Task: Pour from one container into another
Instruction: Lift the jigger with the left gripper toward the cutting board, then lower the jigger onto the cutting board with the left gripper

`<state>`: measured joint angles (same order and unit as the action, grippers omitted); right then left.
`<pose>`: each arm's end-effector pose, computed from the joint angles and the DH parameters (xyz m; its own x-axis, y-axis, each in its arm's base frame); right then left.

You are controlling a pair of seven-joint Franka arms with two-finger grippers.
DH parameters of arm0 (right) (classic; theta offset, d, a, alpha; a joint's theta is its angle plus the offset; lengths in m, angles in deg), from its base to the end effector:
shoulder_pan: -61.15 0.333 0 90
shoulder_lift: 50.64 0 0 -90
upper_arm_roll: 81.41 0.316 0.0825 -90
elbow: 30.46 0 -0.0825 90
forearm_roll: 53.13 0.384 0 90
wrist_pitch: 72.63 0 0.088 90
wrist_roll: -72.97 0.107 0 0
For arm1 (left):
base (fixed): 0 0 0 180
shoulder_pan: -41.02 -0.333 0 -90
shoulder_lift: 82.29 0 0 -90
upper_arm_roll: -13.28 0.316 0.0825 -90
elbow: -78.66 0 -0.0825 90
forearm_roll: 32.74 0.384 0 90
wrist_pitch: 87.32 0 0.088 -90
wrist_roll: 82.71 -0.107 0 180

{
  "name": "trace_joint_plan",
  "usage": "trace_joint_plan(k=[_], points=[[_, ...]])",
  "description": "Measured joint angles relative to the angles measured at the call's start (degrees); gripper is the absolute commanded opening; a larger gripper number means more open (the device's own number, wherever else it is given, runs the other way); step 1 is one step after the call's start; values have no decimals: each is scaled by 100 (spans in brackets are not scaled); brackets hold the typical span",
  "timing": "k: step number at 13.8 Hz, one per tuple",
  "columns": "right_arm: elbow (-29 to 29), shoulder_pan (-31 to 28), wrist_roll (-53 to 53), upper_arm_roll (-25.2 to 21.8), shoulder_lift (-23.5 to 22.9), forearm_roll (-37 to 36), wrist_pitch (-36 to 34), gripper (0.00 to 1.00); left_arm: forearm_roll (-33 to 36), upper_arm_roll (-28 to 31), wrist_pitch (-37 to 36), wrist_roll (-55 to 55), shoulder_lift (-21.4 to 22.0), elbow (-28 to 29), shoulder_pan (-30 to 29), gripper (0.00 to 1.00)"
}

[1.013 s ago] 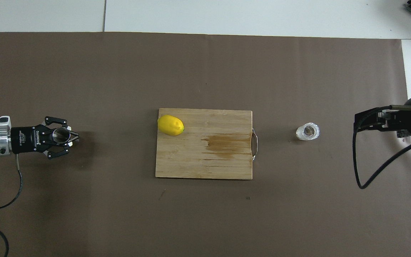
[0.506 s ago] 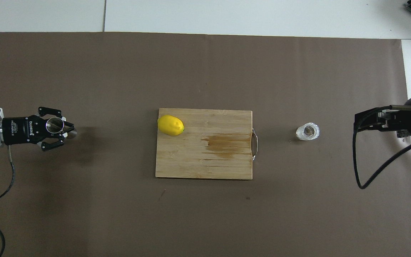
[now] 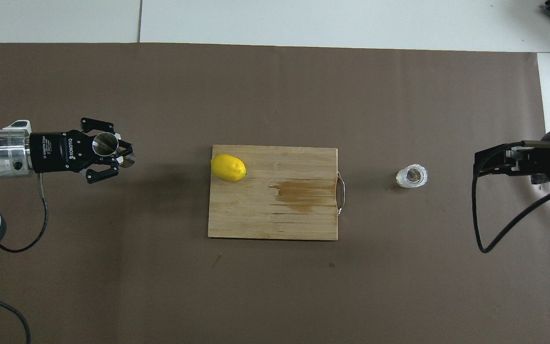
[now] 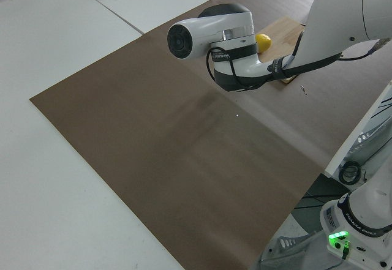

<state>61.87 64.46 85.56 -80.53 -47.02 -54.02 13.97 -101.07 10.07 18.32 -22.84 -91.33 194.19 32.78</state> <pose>0.5271 0.0371 0.6345 0.9886 -0.1471 -0.0323 -0.1463 -0.9889 0.0241 0.5753 -0.0224 0.3944 -0.0680 0.4329 -0.8989 0.9927 0.1194 -0.0176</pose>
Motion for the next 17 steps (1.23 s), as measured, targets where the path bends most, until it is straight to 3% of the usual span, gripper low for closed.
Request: trace_joint_plan(k=[9, 14, 17], points=[[0, 0, 0, 0, 0, 0, 0, 100, -1573, -34, 2196, 724, 140, 81, 2302, 0], [0, 0, 0, 0, 0, 0, 0, 100, -3559, -53, 4341, 746, 128, 334, 3932, 0], [0, 0, 0, 0, 0, 0, 0, 100, -4160, -47, 4769, 736, 101, 439, 4408, 0]])
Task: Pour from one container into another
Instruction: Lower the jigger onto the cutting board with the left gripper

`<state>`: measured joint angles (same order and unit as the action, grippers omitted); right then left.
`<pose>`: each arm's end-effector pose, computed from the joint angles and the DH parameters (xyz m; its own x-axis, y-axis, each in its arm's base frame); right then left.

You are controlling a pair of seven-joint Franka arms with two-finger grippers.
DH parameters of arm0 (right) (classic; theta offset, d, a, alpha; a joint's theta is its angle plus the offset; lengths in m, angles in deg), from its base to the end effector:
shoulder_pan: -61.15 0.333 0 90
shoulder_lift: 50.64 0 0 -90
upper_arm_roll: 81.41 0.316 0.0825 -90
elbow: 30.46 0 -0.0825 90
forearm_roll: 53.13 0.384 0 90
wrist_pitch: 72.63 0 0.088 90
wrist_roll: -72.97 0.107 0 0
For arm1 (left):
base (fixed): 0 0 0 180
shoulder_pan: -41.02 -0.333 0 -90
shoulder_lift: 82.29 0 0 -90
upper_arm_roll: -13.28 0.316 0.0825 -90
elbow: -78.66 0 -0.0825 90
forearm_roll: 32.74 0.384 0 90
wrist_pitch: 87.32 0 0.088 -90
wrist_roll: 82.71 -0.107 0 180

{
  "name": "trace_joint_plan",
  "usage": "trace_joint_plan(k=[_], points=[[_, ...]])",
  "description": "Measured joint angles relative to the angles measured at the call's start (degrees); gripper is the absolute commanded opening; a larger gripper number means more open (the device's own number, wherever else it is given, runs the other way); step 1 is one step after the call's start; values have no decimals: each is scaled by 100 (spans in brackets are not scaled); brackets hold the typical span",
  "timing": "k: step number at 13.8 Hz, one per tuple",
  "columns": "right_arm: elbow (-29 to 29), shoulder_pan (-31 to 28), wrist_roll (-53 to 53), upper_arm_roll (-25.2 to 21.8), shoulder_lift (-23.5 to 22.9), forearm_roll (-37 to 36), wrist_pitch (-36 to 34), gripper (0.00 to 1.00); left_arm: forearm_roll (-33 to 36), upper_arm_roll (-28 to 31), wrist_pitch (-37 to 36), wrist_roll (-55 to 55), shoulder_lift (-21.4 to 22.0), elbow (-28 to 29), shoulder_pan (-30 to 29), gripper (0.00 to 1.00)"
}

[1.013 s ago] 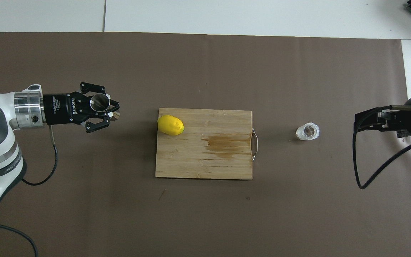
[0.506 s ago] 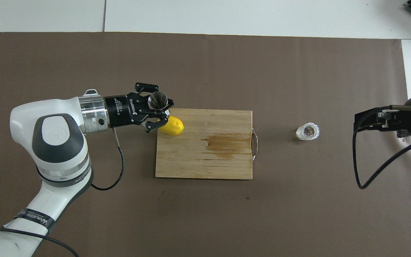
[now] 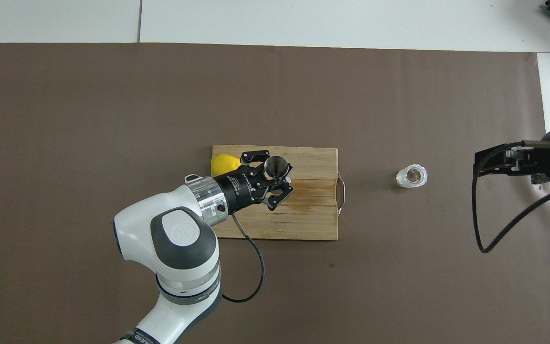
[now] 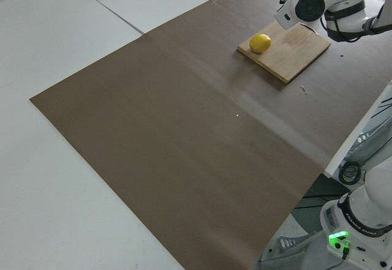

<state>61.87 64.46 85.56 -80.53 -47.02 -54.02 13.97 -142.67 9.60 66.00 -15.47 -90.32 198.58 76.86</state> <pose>0.5271 0.0371 0.6345 0.9886 -0.1471 -0.0323 -0.1463 -0.9889 0.0241 0.4658 -0.3460 0.3719 -0.3597 0.2999 -0.8835 0.8666 0.4583 -0.1973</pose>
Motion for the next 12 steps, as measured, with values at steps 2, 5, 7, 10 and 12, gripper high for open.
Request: trace_joint_plan(k=[2, 5, 7, 10, 12], points=[[0, 0, 0, 0, 0, 0, 0, 100, -361, 1, 44, -250, -78, 61, 162, 0], [0, 0, 0, 0, 0, 0, 0, 100, -1074, 1, 59, -1169, -252, 148, 302, 0], [0, 0, 0, 0, 0, 0, 0, 100, -1253, 0, 59, -1687, -346, 170, 323, 0], [0, 0, 0, 0, 0, 0, 0, 100, -1416, -2, 47, -2457, -430, 172, 341, 0], [0, 0, 0, 0, 0, 0, 0, 100, -1484, -44, 39, -2685, -481, 171, 359, 0]])
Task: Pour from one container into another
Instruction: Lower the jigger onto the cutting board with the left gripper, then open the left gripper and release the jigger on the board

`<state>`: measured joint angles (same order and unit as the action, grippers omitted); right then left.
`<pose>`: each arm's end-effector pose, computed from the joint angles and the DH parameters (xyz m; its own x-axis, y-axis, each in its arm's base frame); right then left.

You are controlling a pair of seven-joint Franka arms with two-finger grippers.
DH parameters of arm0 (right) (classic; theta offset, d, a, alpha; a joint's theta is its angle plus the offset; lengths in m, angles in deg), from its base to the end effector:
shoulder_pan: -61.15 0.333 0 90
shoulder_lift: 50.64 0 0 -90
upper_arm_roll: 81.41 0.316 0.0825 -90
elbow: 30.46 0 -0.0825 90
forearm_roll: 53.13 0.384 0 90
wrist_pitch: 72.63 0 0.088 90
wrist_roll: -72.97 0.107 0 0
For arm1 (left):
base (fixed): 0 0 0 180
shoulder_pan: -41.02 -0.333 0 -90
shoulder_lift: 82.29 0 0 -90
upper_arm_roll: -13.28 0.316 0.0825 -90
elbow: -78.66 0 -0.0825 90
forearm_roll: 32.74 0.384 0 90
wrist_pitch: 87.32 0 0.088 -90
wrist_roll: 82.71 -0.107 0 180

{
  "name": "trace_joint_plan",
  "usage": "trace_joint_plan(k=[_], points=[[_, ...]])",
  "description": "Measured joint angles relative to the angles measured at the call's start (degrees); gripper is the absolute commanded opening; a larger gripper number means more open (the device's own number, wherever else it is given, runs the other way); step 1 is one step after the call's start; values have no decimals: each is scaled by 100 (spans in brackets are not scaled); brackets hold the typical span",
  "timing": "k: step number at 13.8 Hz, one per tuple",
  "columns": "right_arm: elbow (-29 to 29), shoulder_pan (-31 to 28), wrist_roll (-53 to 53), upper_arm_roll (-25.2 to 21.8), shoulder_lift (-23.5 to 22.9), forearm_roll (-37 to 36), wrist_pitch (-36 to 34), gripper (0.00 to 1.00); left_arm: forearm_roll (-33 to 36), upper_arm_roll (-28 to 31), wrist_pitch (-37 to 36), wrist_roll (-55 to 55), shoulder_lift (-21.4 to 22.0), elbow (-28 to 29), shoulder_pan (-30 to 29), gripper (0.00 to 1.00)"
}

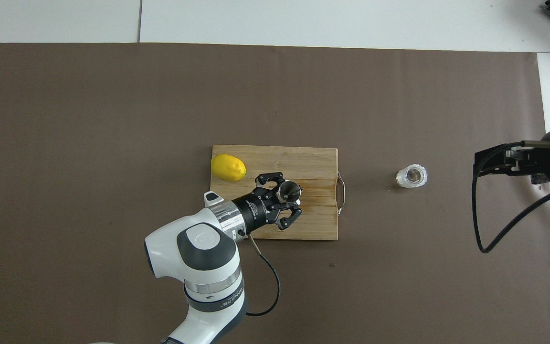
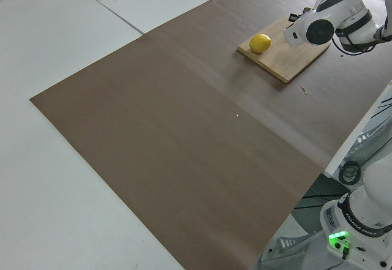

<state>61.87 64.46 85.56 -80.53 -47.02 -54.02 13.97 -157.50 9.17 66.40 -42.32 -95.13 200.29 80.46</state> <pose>0.5271 0.0371 0.6345 0.9886 -0.1471 -0.0323 -0.1463 -0.9889 0.0241 0.4286 -0.3709 0.3052 -0.1717 0.4070 -0.8972 0.9253 0.3792 -0.0051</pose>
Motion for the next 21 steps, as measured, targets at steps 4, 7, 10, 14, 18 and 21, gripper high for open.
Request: trace_joint_plan(k=[4, 7, 10, 14, 18, 21], points=[[0, 0, 0, 0, 0, 0, 0, 100, -11, -78, -3, -92, -108, -28, 11, 0], [0, 0, 0, 0, 0, 0, 0, 100, -13, -83, -6, -133, -159, -31, 11, 0], [0, 0, 0, 0, 0, 0, 0, 100, -18, -84, -6, -154, -165, -31, 11, 0], [0, 0, 0, 0, 0, 0, 0, 100, -51, -92, -6, -187, -203, -28, 15, 0], [0, 0, 0, 0, 0, 0, 0, 100, -59, -93, -6, -229, -286, -28, 23, 13], [0, 0, 0, 0, 0, 0, 0, 100, -61, -93, -5, -239, -286, -29, 26, 37]])
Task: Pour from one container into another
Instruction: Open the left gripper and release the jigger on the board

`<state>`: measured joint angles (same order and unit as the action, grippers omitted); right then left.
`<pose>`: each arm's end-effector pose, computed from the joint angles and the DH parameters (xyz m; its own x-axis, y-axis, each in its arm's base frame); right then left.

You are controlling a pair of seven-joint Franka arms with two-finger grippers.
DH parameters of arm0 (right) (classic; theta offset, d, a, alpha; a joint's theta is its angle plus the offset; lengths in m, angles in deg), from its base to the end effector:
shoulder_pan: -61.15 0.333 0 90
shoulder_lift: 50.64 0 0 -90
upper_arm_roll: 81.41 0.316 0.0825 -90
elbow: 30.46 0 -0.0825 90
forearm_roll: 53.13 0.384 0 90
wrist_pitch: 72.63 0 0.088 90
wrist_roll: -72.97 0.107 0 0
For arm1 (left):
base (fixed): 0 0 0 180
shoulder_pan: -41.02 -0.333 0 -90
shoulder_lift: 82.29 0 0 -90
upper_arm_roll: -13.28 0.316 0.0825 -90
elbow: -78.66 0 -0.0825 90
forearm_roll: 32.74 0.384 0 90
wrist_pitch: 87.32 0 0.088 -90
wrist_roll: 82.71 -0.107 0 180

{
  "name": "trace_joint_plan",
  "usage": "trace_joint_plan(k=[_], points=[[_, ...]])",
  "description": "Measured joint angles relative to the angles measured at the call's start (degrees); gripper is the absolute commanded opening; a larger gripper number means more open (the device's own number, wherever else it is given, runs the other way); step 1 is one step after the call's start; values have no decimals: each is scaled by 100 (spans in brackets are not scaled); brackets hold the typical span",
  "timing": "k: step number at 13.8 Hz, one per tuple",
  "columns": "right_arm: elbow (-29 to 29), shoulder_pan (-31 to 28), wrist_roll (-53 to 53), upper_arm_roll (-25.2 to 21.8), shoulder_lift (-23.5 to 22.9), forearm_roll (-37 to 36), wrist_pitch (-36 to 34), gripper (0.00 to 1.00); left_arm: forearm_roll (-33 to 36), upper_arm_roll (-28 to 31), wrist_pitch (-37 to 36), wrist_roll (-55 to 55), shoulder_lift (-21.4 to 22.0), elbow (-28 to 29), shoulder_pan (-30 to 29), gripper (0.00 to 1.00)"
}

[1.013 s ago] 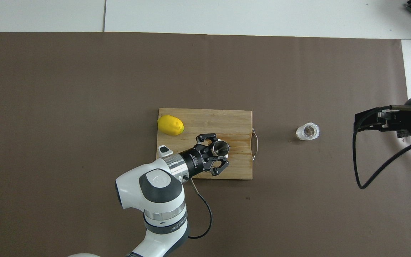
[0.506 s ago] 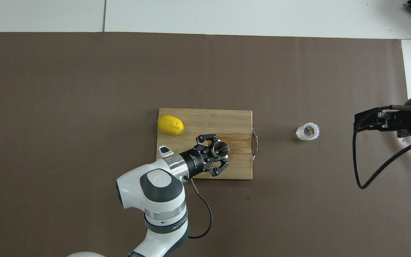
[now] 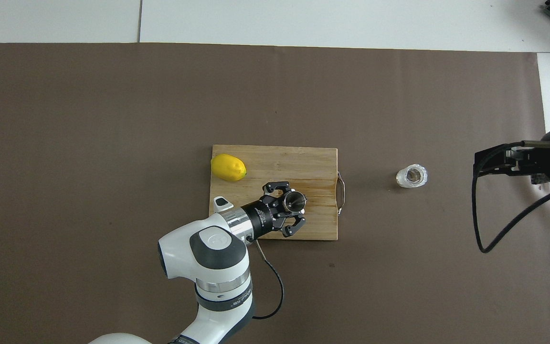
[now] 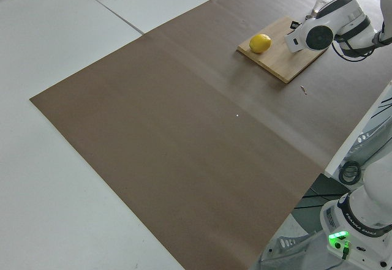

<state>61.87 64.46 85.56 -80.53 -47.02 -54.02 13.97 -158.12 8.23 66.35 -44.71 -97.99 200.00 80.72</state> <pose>0.5271 0.0371 0.6345 0.9886 -0.1471 -0.0323 -0.1463 -0.9889 0.0241 0.4201 -0.3796 0.2789 -0.1654 0.4414 -0.8820 0.9370 0.3494 -0.0009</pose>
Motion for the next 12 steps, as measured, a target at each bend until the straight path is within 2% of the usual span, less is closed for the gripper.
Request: trace_joint_plan(k=[2, 4, 5, 6, 9, 12], points=[[0, 0, 0, 0, 0, 0, 0, 100, 0, 0, 0, -8, 0, 0, 2, 46], [0, 0, 0, 0, 0, 0, 0, 100, -2, 0, 0, -14, 0, 0, 2, 50], [0, 0, 0, 0, 0, 0, 0, 100, -2, 0, 0, -20, 0, 0, 2, 44], [0, 0, 0, 0, 0, 0, 0, 100, -2, 0, 0, -21, 0, 0, 2, 31], [0, 0, 0, 0, 0, 0, 0, 100, -2, 6, 0, -28, 0, 0, 2, 32], [0, 0, 0, 0, 0, 0, 0, 100, -2, 13, 0, -48, 0, 0, 0, 39]])
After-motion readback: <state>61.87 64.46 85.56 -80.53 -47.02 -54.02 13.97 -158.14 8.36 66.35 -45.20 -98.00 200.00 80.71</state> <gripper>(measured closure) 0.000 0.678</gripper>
